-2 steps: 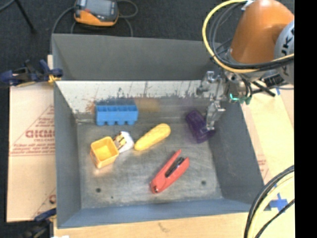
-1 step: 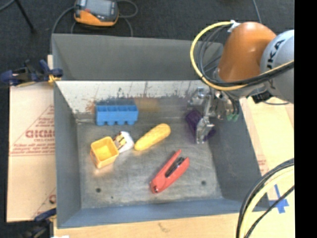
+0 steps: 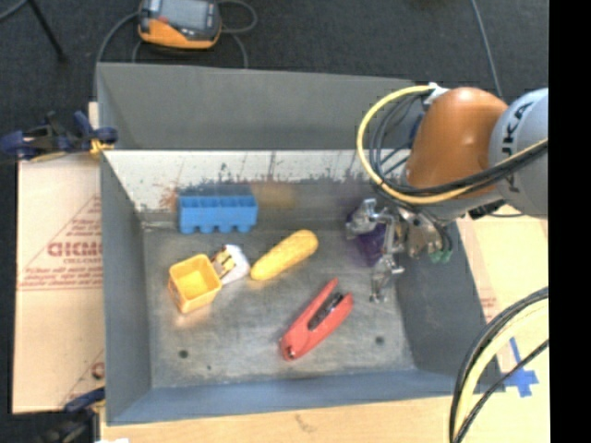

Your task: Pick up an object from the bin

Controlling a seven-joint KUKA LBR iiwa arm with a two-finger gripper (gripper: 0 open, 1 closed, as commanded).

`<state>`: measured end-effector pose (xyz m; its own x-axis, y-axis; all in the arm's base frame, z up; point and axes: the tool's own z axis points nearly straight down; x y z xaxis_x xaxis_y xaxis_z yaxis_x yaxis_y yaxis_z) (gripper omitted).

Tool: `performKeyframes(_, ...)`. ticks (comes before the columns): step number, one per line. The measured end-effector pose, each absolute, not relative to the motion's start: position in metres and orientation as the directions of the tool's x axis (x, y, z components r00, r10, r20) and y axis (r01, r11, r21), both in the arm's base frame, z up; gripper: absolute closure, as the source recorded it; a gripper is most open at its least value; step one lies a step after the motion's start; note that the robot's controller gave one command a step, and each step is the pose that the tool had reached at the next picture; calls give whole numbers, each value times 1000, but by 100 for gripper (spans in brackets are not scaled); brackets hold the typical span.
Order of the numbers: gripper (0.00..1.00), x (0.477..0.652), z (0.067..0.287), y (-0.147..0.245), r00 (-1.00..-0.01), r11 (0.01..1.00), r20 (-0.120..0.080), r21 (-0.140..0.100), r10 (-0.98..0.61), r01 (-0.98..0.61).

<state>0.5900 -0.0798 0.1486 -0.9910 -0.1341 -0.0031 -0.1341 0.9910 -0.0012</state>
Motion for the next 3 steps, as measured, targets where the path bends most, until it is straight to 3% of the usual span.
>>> performKeyframes(1,100,589,74,-87,-889,889,-6,-6,-459,-459)
performKeyframes(2,0,588,73,-87,-888,888,-5,-5,-459,-459)
performKeyframes(3,0,588,73,-87,-888,888,-5,-5,-459,-459)
